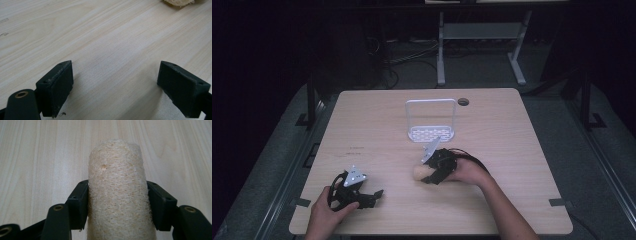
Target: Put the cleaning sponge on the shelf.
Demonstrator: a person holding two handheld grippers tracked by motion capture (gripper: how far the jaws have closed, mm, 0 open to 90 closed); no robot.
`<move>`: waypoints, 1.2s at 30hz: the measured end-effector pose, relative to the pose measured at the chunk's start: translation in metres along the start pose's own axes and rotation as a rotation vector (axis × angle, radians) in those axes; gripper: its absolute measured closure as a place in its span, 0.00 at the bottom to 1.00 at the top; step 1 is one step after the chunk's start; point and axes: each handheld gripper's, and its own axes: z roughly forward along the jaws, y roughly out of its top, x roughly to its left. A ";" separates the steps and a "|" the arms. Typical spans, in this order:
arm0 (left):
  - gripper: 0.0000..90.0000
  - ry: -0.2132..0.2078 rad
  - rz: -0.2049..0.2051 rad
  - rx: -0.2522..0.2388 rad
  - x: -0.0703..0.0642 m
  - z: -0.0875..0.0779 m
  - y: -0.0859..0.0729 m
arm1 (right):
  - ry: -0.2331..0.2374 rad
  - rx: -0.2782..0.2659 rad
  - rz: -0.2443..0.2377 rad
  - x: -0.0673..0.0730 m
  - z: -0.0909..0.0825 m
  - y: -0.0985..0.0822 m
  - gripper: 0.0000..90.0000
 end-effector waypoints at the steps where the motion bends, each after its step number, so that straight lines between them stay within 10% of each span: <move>1: 0.14 0.000 0.000 0.000 0.000 0.000 0.000 | -0.005 -0.002 0.005 0.000 -0.001 0.000 0.45; 36: 0.14 0.000 0.000 0.000 0.000 0.000 0.000 | -0.218 -0.052 0.290 -0.017 -0.034 -0.016 0.45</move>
